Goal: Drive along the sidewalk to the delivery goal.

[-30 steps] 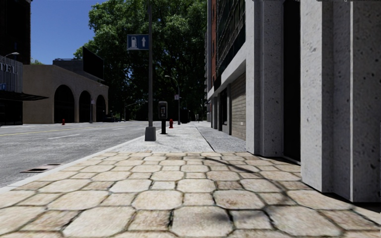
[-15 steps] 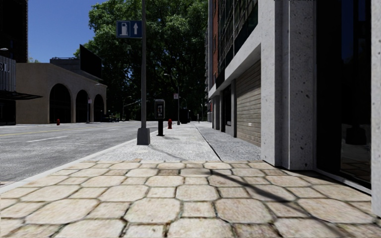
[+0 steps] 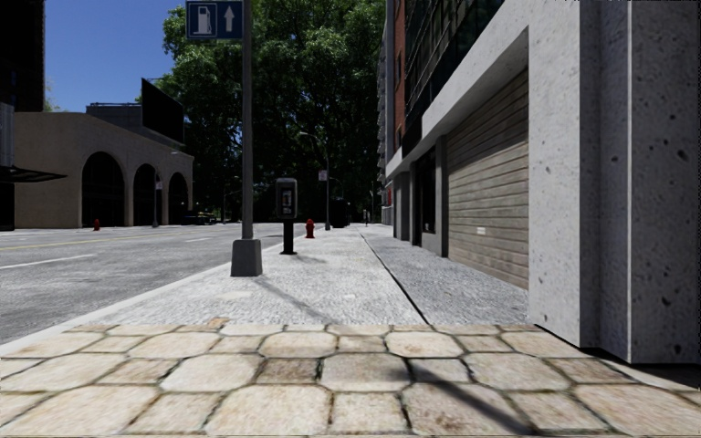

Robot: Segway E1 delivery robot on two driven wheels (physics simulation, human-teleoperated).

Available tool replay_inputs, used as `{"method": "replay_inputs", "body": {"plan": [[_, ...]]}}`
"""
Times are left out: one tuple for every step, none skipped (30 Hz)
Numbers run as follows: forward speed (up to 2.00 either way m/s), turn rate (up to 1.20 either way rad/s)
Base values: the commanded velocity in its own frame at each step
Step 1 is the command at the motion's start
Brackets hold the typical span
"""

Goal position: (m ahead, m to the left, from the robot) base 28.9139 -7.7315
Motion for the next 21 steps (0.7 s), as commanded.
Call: {"method": "replay_inputs", "body": {"plan": [[2.00, 0.00], [2.00, 0.00], [2.00, 0.00], [2.00, 0.00], [2.00, 0.00], [2.00, 0.00], [2.00, 0.00], [2.00, 0.00], [2.00, 0.00], [2.00, 0.00], [2.00, 0.00], [2.00, 0.00], [2.00, 0.00], [2.00, 0.00], [2.00, 0.00], [2.00, 0.00], [2.00, 0.00], [2.00, 0.00], [2.00, 0.00], [2.00, 0.00], [2.00, 0.00]]}}
